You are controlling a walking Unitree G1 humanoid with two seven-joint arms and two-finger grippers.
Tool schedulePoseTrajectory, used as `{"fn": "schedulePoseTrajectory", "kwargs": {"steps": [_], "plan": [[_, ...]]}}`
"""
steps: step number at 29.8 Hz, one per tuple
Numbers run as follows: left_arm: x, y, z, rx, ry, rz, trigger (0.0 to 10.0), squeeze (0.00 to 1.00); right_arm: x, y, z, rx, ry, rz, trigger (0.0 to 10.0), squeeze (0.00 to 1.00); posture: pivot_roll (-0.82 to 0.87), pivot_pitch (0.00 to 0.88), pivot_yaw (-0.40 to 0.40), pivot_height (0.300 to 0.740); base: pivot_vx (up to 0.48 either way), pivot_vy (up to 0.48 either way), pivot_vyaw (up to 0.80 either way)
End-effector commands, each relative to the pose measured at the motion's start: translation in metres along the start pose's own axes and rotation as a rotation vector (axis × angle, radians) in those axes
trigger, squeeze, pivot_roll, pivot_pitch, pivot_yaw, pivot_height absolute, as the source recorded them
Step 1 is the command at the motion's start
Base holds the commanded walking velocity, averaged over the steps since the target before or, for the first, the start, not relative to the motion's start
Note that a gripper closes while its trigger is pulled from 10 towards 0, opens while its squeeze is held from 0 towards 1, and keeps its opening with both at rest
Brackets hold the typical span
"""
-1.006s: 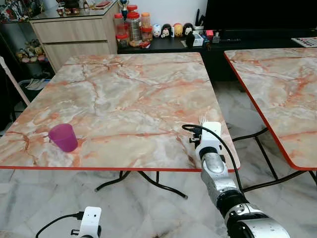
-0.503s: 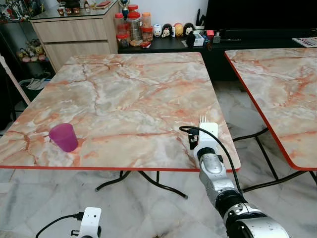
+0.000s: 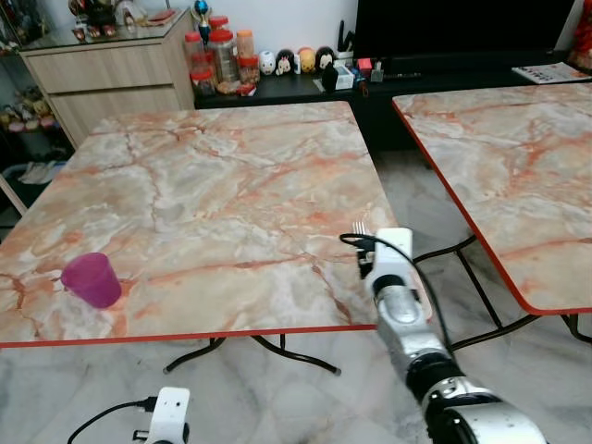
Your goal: Setting the table
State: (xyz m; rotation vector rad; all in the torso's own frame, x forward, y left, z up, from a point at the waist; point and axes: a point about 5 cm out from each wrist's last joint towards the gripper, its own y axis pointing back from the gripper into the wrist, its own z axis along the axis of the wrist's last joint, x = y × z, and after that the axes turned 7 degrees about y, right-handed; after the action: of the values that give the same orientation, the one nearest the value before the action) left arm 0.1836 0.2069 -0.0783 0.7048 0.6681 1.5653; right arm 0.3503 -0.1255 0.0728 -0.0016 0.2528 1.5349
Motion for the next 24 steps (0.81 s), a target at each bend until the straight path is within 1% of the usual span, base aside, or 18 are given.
{"fn": "schedulePoseTrajectory", "kwargs": {"steps": [1,10,17,22,23,24], "plan": [[0.007,0.002,-0.006,0.024,-0.001,0.026,10.0,0.00,0.007,-0.001,0.005,-0.017,-0.003,0.018,10.0,0.00,0.01,0.000,0.038,0.740,0.270,0.000,0.00],[0.008,0.002,-0.007,0.022,0.004,0.034,10.0,0.00,0.008,-0.001,0.006,-0.015,-0.001,0.021,10.0,0.00,0.01,0.000,0.036,0.740,0.270,0.000,0.00],[0.008,0.002,-0.007,0.021,0.007,0.038,10.0,0.00,0.011,0.001,0.003,-0.008,-0.003,0.031,10.0,0.00,0.02,0.000,0.035,0.740,0.000,0.000,0.00],[0.009,0.003,-0.008,0.022,0.009,0.041,10.0,0.00,0.012,0.004,0.001,-0.024,-0.005,0.038,10.0,0.00,0.03,0.000,0.027,0.740,0.000,0.000,0.00],[0.010,0.003,-0.010,0.028,0.009,0.043,10.0,0.00,0.012,0.011,-0.005,-0.029,0.000,0.045,10.0,0.00,0.02,0.000,0.028,0.740,0.000,0.000,0.00],[0.010,0.004,-0.011,0.030,0.009,0.044,10.0,0.00,0.012,0.013,-0.006,-0.031,0.001,0.047,10.0,0.00,0.02,0.000,0.028,0.740,0.000,0.000,0.00]]}}
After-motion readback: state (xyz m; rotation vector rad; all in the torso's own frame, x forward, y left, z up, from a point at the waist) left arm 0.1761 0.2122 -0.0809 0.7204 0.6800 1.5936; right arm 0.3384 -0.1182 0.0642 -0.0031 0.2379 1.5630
